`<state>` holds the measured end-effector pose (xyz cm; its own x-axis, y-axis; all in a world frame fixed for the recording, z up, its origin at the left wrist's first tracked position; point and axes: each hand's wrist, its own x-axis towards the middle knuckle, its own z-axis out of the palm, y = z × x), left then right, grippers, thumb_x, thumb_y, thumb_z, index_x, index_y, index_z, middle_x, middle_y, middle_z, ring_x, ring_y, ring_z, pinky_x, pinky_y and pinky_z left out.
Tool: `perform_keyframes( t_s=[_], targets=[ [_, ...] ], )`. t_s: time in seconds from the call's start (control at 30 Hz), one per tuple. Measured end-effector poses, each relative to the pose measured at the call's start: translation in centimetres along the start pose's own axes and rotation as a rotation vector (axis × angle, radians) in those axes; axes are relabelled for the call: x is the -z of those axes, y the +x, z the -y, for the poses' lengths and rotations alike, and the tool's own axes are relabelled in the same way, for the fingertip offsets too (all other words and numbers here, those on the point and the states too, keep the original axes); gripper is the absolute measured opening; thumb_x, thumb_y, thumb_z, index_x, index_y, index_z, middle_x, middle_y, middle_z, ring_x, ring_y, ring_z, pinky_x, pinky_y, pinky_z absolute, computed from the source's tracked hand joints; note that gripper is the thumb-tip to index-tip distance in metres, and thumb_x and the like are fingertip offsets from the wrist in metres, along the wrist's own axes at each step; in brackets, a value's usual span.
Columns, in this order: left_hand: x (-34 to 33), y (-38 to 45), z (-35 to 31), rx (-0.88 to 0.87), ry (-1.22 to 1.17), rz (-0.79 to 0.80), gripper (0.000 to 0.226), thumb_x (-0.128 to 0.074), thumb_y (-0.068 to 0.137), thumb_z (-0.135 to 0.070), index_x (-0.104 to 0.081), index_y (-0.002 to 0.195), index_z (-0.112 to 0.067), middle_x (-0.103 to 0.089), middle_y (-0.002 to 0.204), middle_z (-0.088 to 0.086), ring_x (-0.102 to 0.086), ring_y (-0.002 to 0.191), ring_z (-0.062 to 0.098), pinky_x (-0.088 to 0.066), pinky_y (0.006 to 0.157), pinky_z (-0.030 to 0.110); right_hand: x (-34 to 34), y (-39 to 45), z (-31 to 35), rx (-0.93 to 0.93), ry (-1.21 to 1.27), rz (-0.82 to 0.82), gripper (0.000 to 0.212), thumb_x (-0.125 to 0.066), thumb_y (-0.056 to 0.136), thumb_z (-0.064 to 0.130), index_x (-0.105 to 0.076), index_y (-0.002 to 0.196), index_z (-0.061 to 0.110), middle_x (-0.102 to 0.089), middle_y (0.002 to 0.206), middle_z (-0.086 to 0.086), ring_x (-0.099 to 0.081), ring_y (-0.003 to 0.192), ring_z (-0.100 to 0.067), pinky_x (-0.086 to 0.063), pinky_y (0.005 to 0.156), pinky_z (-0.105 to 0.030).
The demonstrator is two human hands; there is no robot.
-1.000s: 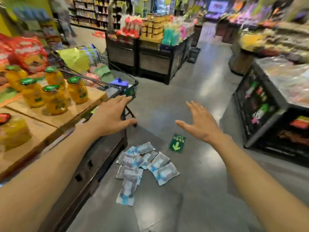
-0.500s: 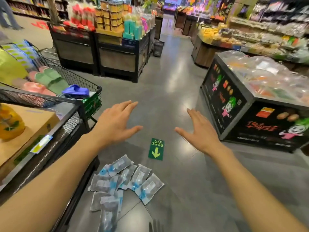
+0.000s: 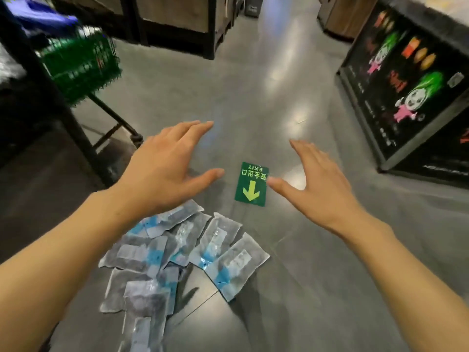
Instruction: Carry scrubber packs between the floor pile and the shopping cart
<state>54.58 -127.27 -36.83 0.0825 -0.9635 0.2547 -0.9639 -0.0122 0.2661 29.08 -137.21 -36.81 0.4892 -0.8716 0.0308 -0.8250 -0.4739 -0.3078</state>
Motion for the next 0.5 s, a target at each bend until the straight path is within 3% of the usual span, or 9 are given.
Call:
perform_keyframes(
  t_s=[0.23,0.37,0.5],
  targets=[
    [-26.7,-5.8,6.8,0.068,-0.038,0.056,0.087,-0.059,0.090,-0.067,-0.035,0.158,-0.019,-0.046,0.156,0.007,-0.046,0.141,0.029,-0.039,0.113,0.047,-24.4,1.0,-9.7,0.015,0.013,-0.025,0.101,-0.052,0.082,0.076,-0.018,0.164,0.027,-0.013,0.172,0.001,-0.012,0.158,-0.018,-0.013,0.128,-0.039],
    [-34.8,-6.8,8.8,0.065,-0.040,0.027,0.085,-0.060,0.090,-0.068,-0.033,0.158,-0.025,-0.044,0.159,0.002,-0.044,0.144,0.026,-0.040,0.114,0.050,-32.0,1.0,-13.3,0.043,-0.013,-0.062,0.099,-0.054,0.083,0.073,-0.020,0.163,0.026,-0.019,0.171,-0.001,-0.017,0.157,-0.020,-0.016,0.127,-0.040],
    [-38.6,-6.4,9.5,0.026,-0.027,0.020,0.084,-0.060,0.089,-0.067,-0.031,0.158,-0.028,-0.042,0.160,-0.001,-0.042,0.145,0.023,-0.039,0.116,0.050,-35.3,0.7,-15.7,0.057,-0.022,-0.084,0.096,-0.054,0.085,0.071,-0.019,0.163,0.026,-0.023,0.170,0.000,-0.020,0.156,-0.019,-0.019,0.127,-0.041]
  ],
)
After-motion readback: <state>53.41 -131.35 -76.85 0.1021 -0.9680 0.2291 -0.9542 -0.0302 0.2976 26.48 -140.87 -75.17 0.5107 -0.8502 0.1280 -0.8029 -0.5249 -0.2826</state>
